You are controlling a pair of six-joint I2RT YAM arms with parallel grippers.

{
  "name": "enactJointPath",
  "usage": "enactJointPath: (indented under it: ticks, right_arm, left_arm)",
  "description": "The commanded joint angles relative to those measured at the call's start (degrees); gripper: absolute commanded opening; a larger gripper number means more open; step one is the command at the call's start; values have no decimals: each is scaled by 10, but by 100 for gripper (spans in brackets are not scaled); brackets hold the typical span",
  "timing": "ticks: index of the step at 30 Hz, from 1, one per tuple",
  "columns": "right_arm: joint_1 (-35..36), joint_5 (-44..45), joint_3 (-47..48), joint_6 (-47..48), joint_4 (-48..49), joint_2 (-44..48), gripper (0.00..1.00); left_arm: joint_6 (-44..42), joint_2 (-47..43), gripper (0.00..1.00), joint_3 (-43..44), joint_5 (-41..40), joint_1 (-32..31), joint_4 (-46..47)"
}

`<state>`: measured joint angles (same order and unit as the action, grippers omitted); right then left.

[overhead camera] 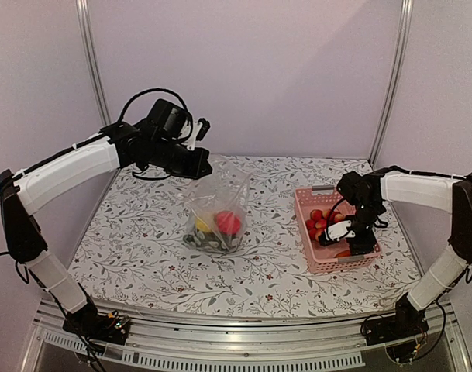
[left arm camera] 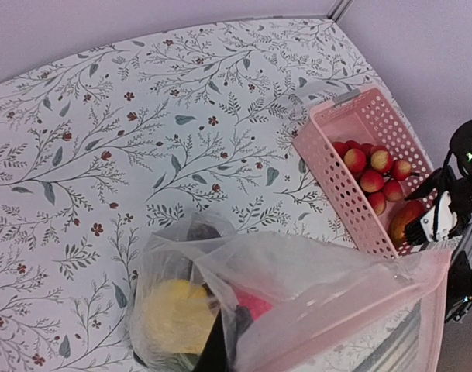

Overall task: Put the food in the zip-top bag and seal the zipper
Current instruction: Pick up the fake fruit from the bin.

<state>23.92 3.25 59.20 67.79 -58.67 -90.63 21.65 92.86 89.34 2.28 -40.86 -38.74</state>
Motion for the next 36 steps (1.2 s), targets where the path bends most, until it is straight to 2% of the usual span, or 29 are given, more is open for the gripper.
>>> enactJointPath:
  ticks: [1,8,14,21,28,33,36]
  right_arm:
    - [-4,8,-8,10,10,-20,62]
    - [-6,8,1,-2,26,-52,59]
    - [-12,-5,36,-11,-5,-50,37]
    - [-12,-80,108,-16,-73,9,32]
    - [-9,-216,232,-41,-129,31,32]
    - [12,-289,318,-72,-131,21,32]
    - [37,-320,354,-98,-101,15,32]
  left_arm:
    - [-3,-12,0,-10,0,2,5]
    - [-2,-12,0,-17,2,3,9]
    - [-1,-13,0,-23,6,2,16]
    - [-4,-11,0,-19,1,3,17]
    - [-4,-12,0,-20,-3,2,19]
    - [-1,-12,0,-20,0,2,20]
    - [1,-14,0,-21,2,3,20]
